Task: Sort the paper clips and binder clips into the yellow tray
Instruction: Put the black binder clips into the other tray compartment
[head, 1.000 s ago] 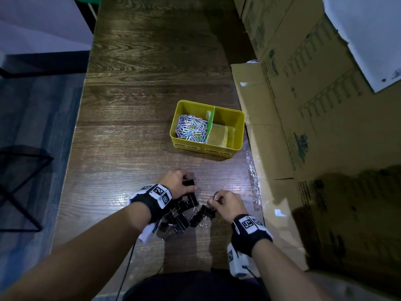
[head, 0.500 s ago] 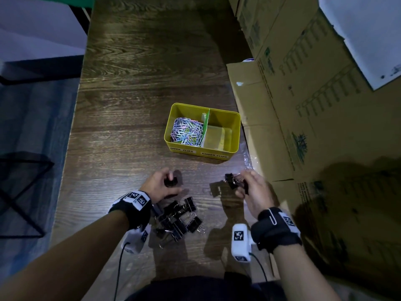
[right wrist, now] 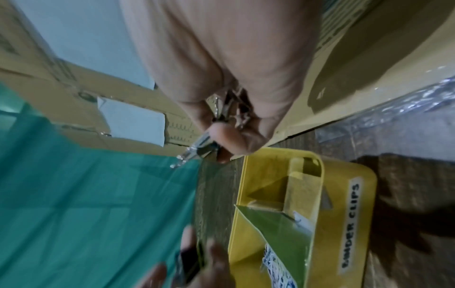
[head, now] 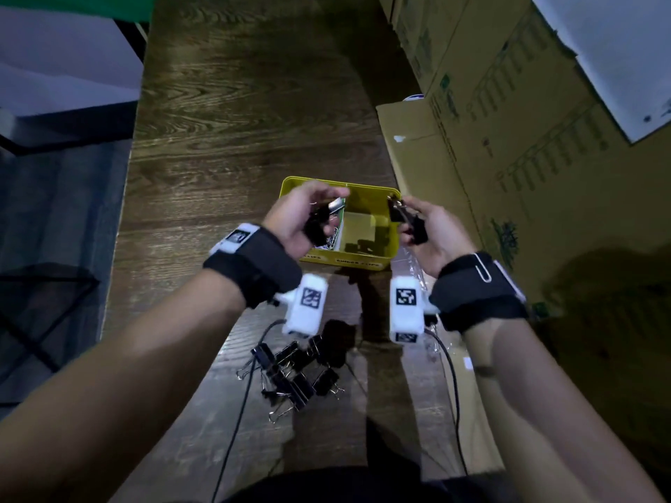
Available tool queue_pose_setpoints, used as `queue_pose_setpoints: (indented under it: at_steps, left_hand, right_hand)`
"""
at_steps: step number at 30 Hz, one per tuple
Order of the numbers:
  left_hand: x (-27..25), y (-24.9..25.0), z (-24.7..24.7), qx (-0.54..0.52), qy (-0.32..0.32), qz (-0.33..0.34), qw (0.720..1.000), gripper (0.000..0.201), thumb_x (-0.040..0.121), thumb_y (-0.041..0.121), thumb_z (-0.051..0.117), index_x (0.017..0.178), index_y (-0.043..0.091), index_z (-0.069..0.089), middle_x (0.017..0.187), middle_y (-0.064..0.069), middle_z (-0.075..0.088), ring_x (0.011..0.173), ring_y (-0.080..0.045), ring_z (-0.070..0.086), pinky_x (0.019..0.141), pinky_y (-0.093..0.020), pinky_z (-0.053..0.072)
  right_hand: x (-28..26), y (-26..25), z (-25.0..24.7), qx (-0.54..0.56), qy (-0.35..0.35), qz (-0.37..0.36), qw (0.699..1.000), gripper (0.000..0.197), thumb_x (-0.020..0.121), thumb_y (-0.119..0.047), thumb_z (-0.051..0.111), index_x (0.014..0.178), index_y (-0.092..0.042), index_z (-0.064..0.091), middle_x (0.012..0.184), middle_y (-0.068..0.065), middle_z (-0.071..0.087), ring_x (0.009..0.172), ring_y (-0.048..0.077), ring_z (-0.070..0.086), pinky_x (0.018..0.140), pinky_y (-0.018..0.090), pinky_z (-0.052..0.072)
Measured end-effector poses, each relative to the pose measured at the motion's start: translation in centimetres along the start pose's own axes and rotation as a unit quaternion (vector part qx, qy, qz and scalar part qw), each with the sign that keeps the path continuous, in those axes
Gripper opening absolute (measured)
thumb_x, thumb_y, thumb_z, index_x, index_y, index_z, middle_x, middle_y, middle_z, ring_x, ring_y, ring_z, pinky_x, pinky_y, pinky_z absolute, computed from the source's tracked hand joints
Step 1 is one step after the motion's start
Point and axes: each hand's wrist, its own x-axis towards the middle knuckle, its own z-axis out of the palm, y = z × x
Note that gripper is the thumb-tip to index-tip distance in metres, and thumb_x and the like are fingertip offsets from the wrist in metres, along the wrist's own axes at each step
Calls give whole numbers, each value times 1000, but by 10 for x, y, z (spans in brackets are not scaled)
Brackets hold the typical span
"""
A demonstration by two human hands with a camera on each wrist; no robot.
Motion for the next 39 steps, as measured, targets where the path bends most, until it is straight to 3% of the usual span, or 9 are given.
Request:
queue_pose_setpoints:
  at_steps: [6, 8, 13, 19, 22, 26, 28, 34, 39]
  left_hand:
    - [41, -8, 41, 189, 69, 1, 979, 26, 92, 33, 50, 86, 9, 60, 85, -9, 59, 79, -27, 58, 75, -38, 51]
    - [43, -10, 45, 260, 48, 13, 964, 30, 93, 38, 48, 100, 11, 59, 90, -10, 58, 83, -27, 57, 84, -44, 50]
    - [28, -11, 35, 345, 5, 66, 936, 31, 97, 30, 43, 118, 13, 58, 101, -4, 59, 83, -16, 54, 68, -31, 40]
    - [-6, -14, -30, 332, -48, 78, 939, 9, 92, 13, 53, 94, 11, 62, 78, -6, 62, 62, -15, 57, 54, -26, 44]
    - [-26, -30, -80, 473, -110, 49, 873, 17, 86, -2, 56, 94, 11, 64, 78, -19, 65, 65, -21, 54, 50, -21, 43]
    - [-59, -71, -133, 661, -183, -23, 727, 43, 75, -9, 51, 107, 16, 65, 107, -12, 66, 83, -11, 55, 66, -2, 38]
    - [-76, -92, -146, 695, -195, -16, 692, 49, 74, -5, 57, 118, 16, 60, 118, -5, 57, 94, -10, 50, 72, 3, 30]
    - [-86, -137, -179, 706, -122, 95, 691, 38, 71, 23, 76, 107, 19, 64, 105, 0, 45, 91, -16, 53, 83, -25, 46]
    - [-82, -134, -185, 684, -41, 104, 721, 28, 67, 18, 78, 93, 13, 66, 98, -2, 58, 89, -18, 56, 77, -17, 37]
  right_hand:
    - [7, -4, 32, -114, 10, 3, 993, 14, 97, -14, 46, 88, -10, 56, 87, 12, 61, 73, 21, 58, 74, 36, 53]
    - [10, -2, 36, -165, 2, -6, 986, 19, 97, -22, 46, 100, -8, 60, 101, 13, 66, 86, 23, 63, 70, 33, 51]
    - [19, 10, 35, -293, -15, -46, 955, 56, 94, -34, 51, 143, -12, 35, 146, 9, 40, 133, 25, 39, 108, 40, 33]
    - [-14, 29, 30, -329, -103, -138, 929, 18, 88, -13, 63, 106, -16, 60, 91, 5, 64, 78, 13, 61, 66, 24, 50]
    - [-31, 59, 20, -433, -238, -100, 864, 26, 79, 2, 70, 104, -7, 64, 88, 6, 64, 70, 4, 60, 69, 15, 51]
    - [-33, 119, 10, -689, -307, -66, 653, 56, 77, -9, 75, 127, -26, 54, 123, -1, 57, 106, 18, 57, 94, 34, 47]
    - [-33, 145, 6, -747, -311, -79, 582, 71, 75, -17, 77, 137, -31, 43, 134, -1, 46, 121, 19, 46, 102, 36, 39]
    - [-31, 178, -2, -764, -258, -158, 570, 50, 81, -28, 71, 127, -27, 50, 133, -1, 41, 123, 22, 40, 103, 38, 37]
    - [-31, 173, -8, -742, -198, -155, 621, 46, 81, -31, 70, 123, -22, 52, 120, 0, 51, 111, 20, 50, 95, 34, 45]
